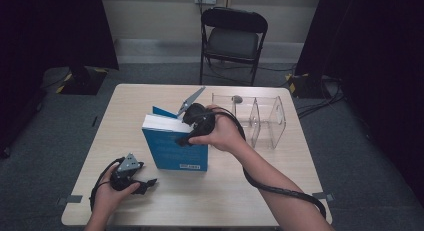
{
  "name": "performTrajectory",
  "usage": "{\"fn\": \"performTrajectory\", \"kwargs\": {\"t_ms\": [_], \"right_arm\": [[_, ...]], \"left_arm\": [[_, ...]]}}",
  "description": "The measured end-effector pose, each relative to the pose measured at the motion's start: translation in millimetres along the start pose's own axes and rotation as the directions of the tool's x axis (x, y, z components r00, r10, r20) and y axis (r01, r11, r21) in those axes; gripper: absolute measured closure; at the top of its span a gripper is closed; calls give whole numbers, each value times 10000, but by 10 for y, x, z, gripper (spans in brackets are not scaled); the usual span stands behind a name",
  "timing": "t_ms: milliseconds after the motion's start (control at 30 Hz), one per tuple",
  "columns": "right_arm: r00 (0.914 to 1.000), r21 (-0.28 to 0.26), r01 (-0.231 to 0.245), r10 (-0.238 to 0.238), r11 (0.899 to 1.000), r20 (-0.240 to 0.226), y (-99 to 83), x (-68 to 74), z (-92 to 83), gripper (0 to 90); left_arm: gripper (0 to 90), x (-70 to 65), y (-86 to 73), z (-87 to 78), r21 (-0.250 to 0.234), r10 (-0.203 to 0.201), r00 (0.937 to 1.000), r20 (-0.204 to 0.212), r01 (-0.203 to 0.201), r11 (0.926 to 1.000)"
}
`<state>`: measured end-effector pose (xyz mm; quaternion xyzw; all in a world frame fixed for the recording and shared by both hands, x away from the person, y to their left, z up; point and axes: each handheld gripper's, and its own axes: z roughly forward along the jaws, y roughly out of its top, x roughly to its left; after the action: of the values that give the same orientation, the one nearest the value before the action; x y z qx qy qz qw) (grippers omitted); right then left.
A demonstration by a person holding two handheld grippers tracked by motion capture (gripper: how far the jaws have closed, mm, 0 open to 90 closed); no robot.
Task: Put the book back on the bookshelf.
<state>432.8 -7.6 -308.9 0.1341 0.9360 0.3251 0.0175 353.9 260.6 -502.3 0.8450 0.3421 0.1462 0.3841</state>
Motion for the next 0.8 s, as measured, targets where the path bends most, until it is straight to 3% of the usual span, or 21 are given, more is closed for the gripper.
{"fn": "performTrajectory", "kwargs": {"t_ms": [67, 100, 133, 167, 233, 400, 800], "right_arm": [[9999, -49, 11, -10, 10000, 125, 0, 1, 6, 490], [9989, -23, 260, -259, 9997, 387, -4, 1, 7, 470], [9982, -9, 375, -374, 9993, 465, -6, 4, 10, 499], [9990, 59, 383, -384, 9992, 223, -4, 12, 6, 542], [9991, 48, 400, -400, 9992, 141, -3, 17, 8, 544], [9978, 64, 640, -641, 9979, 187, -5, 56, 8, 586], [9982, 45, 302, -303, 9995, 513, -6, 91, -6, 612]], "left_arm": [[161, 0, 0, 0, -4, -2, 10000, -1, 2, 10000], [161, 0, 0, 0, -2, 2, 10000, -2, -2, 10000], [161, 5, 1, -4, 50, 72, 10000, 4, -72, 10000], [161, 6, 1, -5, 53, 75, 10000, 5, -75, 10000], [161, 5, 1, -5, 53, 77, 10000, 3, -77, 10000], [161, 5, 0, -4, 52, 56, 10000, 19, -56, 10000], [160, 9, 3, -4, 30, 116, 9999, -23, -116, 9999]]}}
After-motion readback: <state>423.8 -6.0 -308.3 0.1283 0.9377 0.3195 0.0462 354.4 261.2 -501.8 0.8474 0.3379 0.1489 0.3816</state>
